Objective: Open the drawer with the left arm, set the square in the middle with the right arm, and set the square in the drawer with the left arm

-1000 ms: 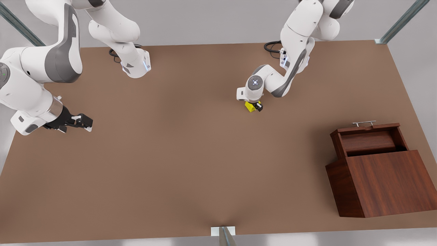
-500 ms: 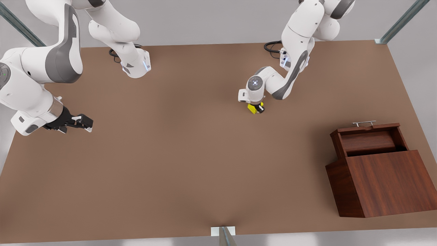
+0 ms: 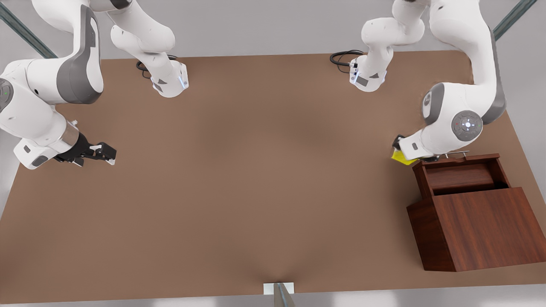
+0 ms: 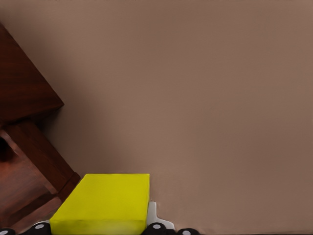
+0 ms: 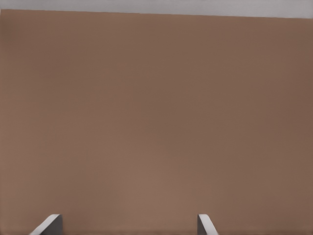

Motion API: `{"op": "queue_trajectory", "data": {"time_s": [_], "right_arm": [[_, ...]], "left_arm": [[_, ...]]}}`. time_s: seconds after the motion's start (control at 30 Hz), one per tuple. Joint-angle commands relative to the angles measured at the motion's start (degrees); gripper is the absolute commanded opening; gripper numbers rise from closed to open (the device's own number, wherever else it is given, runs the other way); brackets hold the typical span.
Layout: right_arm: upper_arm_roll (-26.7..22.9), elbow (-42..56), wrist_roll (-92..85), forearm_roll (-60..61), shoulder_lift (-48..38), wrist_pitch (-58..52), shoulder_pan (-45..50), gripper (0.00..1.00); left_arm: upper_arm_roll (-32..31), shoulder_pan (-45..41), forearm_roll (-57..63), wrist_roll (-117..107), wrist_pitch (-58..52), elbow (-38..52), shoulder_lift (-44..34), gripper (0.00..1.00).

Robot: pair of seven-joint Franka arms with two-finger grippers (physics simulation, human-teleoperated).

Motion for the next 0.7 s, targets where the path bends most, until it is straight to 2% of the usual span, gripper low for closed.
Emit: {"op": "queue_trajectory", "data": {"time_s": [0.0,0.03,0.1,0.2,0.37,0.5,0.67], "right_arm": [[0.0,0.0,0.0,0.0,0.0,0.0,0.0,1.00],[0.0,0.0,0.0,0.0,0.0,0.0,0.0,1.00],[0.0,0.1,0.0,0.0,0.0,0.1,0.0,1.00],[0.0,0.0,0.0,0.0,0.0,0.0,0.0,1.00],[0.0,0.0,0.0,1.1,0.0,0.0,-0.1,1.00],[0.0,0.0,0.0,1.1,0.0,0.1,-0.1,1.00],[0.0,0.0,0.0,1.1,0.0,0.1,0.0,1.00]], "left_arm": [[0.0,-0.1,3.1,2.6,0.0,1.0,0.8,0.71],[0.1,2.0,4.7,7.8,0.0,2.8,1.8,0.71],[5.2,2.9,5.4,19.9,0.8,3.3,3.1,0.71],[8.9,4.6,5.4,21.1,1.7,7.1,8.1,0.72],[9.2,8.8,5.5,29.7,7.5,6.8,10.9,0.72],[9.2,10.1,7.6,45.9,8.8,6.3,12.9,0.72],[9.2,11.3,7.7,47.6,11.8,5.8,13.7,0.74]]}}
